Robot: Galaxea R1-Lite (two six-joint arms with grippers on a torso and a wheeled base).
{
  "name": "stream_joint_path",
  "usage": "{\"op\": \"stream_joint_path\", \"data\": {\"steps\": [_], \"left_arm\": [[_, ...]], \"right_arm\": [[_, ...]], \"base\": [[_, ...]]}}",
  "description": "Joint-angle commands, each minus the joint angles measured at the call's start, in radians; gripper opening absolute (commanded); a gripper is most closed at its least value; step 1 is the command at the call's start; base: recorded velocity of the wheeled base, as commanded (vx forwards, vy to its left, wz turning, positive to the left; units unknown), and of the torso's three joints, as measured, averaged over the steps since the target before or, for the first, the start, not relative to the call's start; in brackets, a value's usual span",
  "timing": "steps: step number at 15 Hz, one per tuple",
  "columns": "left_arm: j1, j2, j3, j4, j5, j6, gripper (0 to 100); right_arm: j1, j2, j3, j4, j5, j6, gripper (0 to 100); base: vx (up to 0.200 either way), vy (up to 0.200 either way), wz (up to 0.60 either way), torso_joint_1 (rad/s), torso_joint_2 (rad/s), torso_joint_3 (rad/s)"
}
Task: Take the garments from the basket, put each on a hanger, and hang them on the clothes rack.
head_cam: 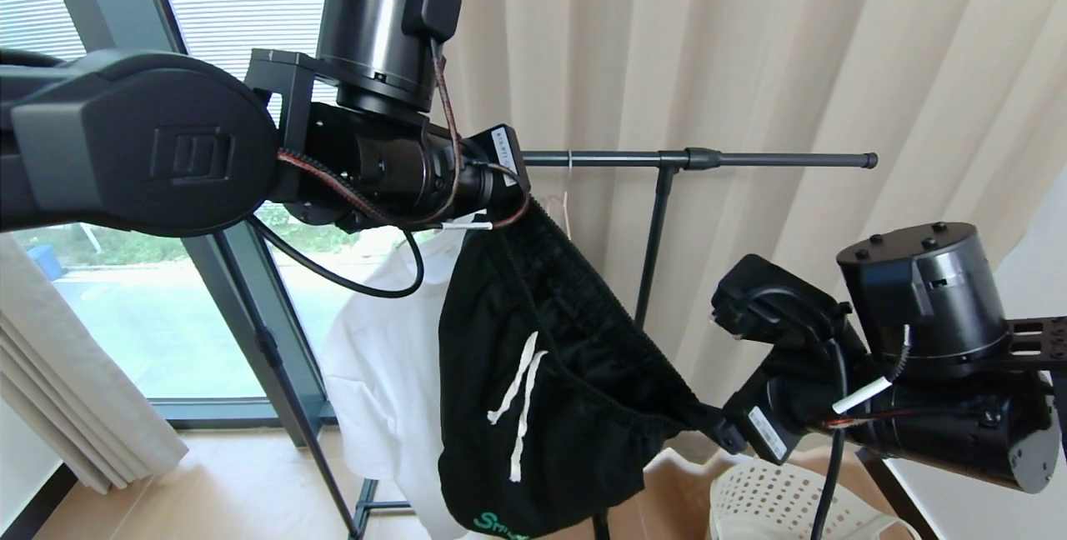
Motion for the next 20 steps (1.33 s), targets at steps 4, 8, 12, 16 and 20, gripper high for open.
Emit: {"op": "stream_joint_path", "data": {"steps": [4,8,12,16,20], "left_arm": [[-0.02,0.018,0.002,0.001,0.006,0.008,0],[-0.026,0.018,0.002,-0.001,0.004,0.023,0],[-0.024,0.021,0.004,-0.001,0.006,0.023,0],[-0.026,0.021,0.005,0.001,0.006,0.035,0],[-0.034,0.019,0.007,-0.001,0.009,0.035,0]], "right_arm": [[0.0,-0.029,0.111,-0.176,0.207,-0.051,100],[0.009,0.012,0.107,-0.256,0.22,0.021,100],[0.061,0.041,0.108,-0.369,0.22,0.141,100],[0.097,0.052,0.111,-0.394,0.221,0.156,100],[0.107,0.083,0.108,-0.4,0.216,0.172,100]], "base": [[0.0,0.0,0.0,0.0,0.0,0.0],[0.0,0.0,0.0,0.0,0.0,0.0],[0.0,0.0,0.0,0.0,0.0,0.0],[0.0,0.0,0.0,0.0,0.0,0.0],[0.0,0.0,0.0,0.0,0.0,0.0]]}}
